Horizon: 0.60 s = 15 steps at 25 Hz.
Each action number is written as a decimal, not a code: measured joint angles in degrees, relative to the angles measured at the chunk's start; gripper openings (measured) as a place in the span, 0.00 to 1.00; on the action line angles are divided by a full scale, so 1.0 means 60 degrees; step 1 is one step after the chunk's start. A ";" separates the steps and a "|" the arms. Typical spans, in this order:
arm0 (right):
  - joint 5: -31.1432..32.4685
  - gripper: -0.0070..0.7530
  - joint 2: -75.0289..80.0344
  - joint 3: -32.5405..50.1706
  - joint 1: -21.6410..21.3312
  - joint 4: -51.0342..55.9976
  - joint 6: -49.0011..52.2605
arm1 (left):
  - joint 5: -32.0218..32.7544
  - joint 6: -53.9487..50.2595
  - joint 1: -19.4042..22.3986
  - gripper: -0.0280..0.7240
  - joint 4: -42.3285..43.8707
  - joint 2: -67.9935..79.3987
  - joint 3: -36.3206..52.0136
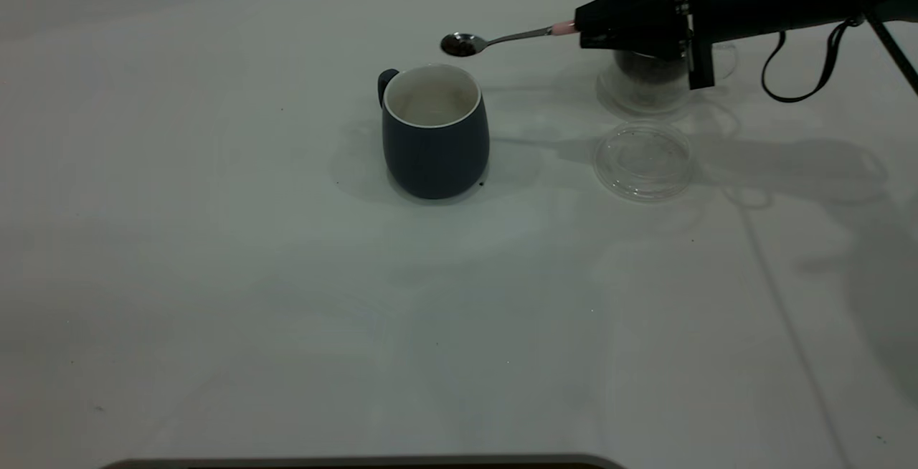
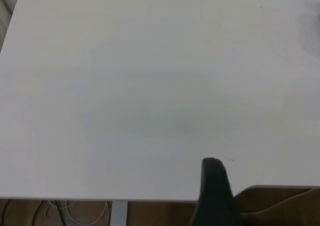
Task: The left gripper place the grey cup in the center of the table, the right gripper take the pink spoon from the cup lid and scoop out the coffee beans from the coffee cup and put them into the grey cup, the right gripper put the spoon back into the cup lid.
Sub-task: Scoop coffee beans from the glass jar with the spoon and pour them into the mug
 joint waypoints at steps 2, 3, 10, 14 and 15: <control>0.0000 0.14 0.0000 0.0000 0.0077 -0.0041 -0.0180 | 0.0000 0.0000 0.0000 0.82 0.0000 0.0000 0.0000; 0.0000 0.14 0.0000 0.0000 0.0119 -0.0069 -0.0285 | 0.0000 0.0000 0.0000 0.82 0.0000 0.0000 0.0000; 0.0000 0.14 0.0000 0.0000 0.0164 -0.0275 -0.1819 | 0.0000 0.0000 0.0000 0.82 0.0000 0.0000 0.0000; 0.0000 0.14 0.0000 0.0000 0.0164 -0.0296 -0.3568 | 0.0000 -0.0020 0.0000 0.82 0.0000 0.0000 0.0000; 0.0000 0.14 0.0000 0.0000 0.0164 -0.0306 -0.4129 | 0.0000 -0.0020 0.0000 0.82 0.0000 0.0000 0.0000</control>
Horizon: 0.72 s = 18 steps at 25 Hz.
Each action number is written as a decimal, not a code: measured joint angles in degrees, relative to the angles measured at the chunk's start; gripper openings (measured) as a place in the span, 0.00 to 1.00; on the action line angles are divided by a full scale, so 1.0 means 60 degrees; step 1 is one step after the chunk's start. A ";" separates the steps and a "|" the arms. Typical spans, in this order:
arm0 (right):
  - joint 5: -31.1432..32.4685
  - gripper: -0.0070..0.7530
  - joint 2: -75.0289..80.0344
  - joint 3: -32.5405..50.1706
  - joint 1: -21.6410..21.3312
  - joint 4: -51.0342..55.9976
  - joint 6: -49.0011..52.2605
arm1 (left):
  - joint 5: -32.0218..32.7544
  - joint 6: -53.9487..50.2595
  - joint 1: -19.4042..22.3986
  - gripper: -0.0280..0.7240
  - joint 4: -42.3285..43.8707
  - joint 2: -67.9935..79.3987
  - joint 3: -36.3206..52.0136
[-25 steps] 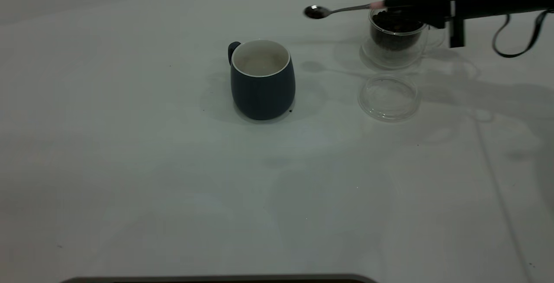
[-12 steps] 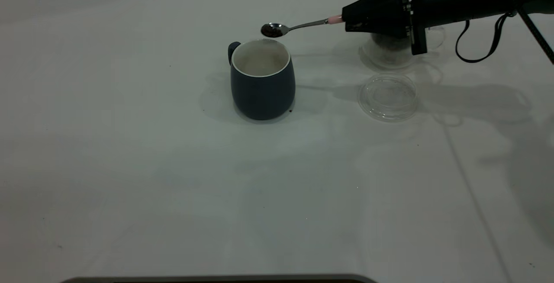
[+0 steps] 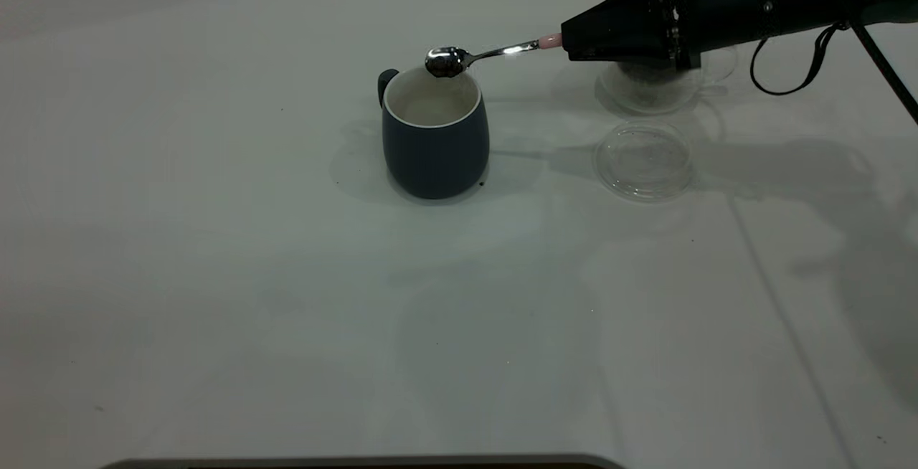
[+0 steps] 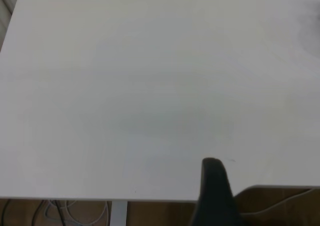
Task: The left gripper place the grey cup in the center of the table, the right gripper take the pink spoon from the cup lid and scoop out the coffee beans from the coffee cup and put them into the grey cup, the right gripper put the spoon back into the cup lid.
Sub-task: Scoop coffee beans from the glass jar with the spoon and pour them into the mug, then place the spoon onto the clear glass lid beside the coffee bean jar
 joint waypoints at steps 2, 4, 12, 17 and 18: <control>0.0000 0.14 0.0000 0.0000 0.0000 -0.0032 -0.0956 | 0.0000 0.0000 0.0000 0.82 0.0000 0.0000 0.0000; 0.0000 0.14 0.0000 0.0000 0.0003 -0.0042 -0.1762 | 0.0000 0.0000 0.0000 0.82 0.0000 0.0000 0.0000; -0.0010 0.14 -0.0079 0.0000 0.0003 -0.0049 -0.1260 | 0.0000 0.0000 0.0000 0.82 0.0000 0.0000 0.0000; 0.0014 0.14 -0.1025 0.0000 -0.0230 -0.1342 0.1650 | 0.0000 0.0000 0.0000 0.82 0.0000 0.0000 0.0000; 0.0014 0.14 -0.1325 0.0037 -0.0337 -0.1683 0.2224 | 0.0000 0.0000 0.0000 0.82 0.0000 0.0000 0.0000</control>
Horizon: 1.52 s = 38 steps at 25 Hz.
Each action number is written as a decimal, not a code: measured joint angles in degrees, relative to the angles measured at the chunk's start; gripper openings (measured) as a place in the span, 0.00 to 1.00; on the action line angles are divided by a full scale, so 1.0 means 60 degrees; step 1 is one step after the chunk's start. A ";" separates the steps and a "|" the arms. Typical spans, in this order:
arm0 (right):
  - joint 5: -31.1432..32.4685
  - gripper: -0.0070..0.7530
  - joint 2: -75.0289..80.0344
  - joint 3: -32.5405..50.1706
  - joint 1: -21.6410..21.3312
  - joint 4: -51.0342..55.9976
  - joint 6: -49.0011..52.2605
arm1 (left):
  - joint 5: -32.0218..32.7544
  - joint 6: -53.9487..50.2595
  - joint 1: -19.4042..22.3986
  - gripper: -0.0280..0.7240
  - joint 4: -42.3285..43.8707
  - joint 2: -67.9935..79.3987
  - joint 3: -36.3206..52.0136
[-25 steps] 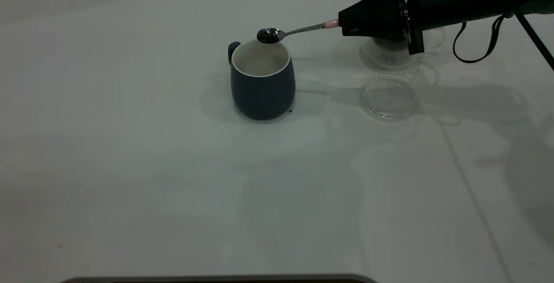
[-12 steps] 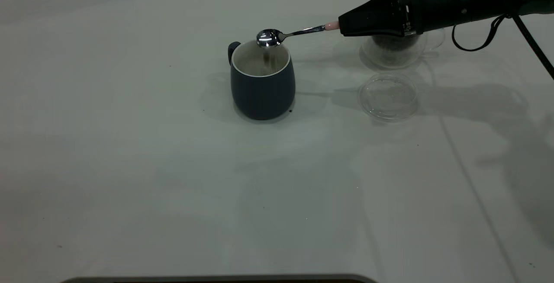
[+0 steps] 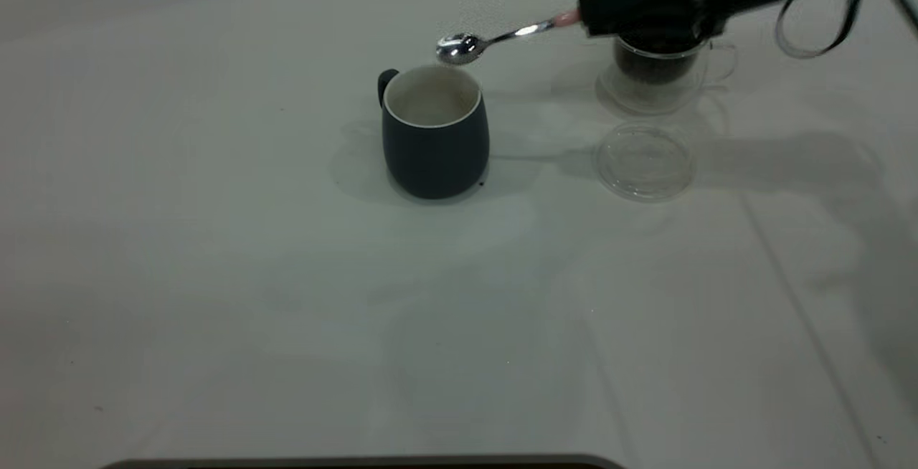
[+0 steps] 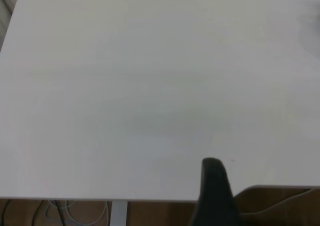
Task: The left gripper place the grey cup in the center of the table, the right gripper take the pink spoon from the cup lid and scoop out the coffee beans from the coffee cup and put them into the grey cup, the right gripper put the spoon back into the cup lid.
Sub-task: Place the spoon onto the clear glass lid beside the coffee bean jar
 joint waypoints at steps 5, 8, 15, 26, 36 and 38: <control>-0.0042 0.14 -0.1422 0.1254 -0.0878 -0.0445 0.1681 | 0.0000 0.0000 0.0000 0.82 0.0000 0.0000 0.0000; -0.0213 0.14 -0.1791 0.2397 -0.1751 -0.0172 0.1715 | 0.0000 0.0000 0.0000 0.82 0.0000 0.0000 0.0000; -0.1279 0.14 -0.1599 0.3836 -0.3016 0.0121 0.1484 | 0.0000 0.0019 0.0000 0.82 0.0000 0.0000 0.0000; -0.1978 0.14 0.0347 0.2826 -0.3027 0.0421 0.1852 | 0.0000 0.0019 0.0000 0.82 0.0000 0.0000 0.0000; -0.1706 0.14 0.1426 0.2036 -0.2996 0.0615 0.1354 | 0.0000 0.0019 0.0000 0.82 0.0000 0.0000 0.0000; -0.1628 0.14 0.1514 0.2016 -0.2938 0.0799 0.1198 | 0.0000 0.0019 0.0000 0.82 0.0000 0.0000 0.0000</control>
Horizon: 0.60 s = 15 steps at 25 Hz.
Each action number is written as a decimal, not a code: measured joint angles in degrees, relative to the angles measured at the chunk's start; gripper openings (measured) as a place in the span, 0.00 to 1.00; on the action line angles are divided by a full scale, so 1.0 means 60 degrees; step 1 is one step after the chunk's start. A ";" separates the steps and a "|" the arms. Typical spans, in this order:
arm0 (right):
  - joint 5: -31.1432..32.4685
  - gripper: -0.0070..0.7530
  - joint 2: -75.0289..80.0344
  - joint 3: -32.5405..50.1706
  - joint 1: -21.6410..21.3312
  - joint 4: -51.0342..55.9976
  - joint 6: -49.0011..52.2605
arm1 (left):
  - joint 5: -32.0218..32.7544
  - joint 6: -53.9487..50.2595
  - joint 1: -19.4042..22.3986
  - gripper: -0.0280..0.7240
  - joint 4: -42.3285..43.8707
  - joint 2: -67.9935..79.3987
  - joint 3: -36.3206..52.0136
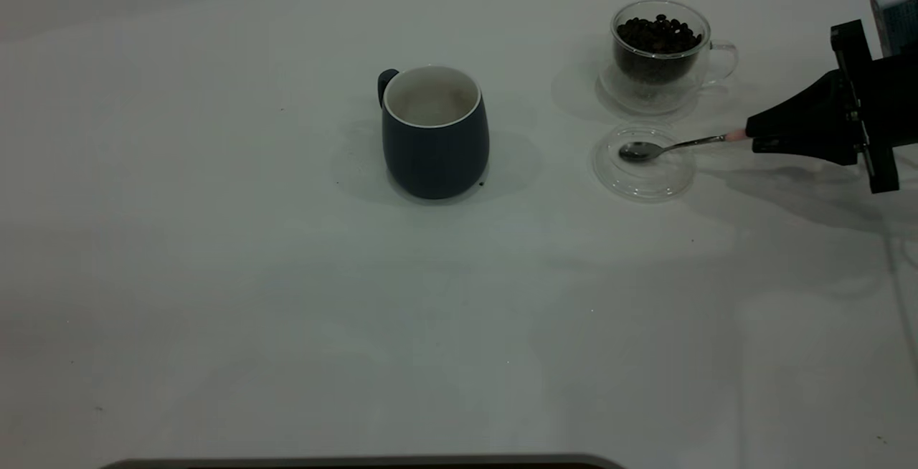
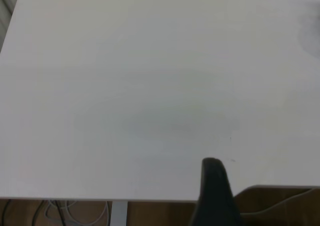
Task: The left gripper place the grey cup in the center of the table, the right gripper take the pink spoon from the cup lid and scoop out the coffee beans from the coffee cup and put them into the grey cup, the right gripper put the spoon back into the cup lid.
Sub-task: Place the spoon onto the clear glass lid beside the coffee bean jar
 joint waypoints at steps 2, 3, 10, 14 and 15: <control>0.0029 0.14 0.0079 -0.0034 0.0037 0.0152 -0.0069 | 0.0000 0.0000 0.0000 0.82 0.0000 0.0000 0.0000; 0.0045 0.14 0.0108 -0.0047 0.0048 0.0208 -0.0070 | 0.0000 0.0000 0.0000 0.82 0.0000 0.0000 0.0000; 0.0326 0.15 0.0372 -0.0054 0.0048 0.0403 -0.0536 | 0.0000 -0.0019 0.0000 0.82 0.0000 0.0000 0.0000; 0.0541 0.24 0.0378 -0.0054 0.0048 0.0666 -0.0910 | 0.0000 -0.0019 0.0000 0.82 0.0000 0.0000 0.0000; 0.0570 0.30 0.0378 -0.0054 0.0048 0.0710 -0.0976 | 0.0000 -0.0019 0.0000 0.82 0.0000 0.0000 0.0000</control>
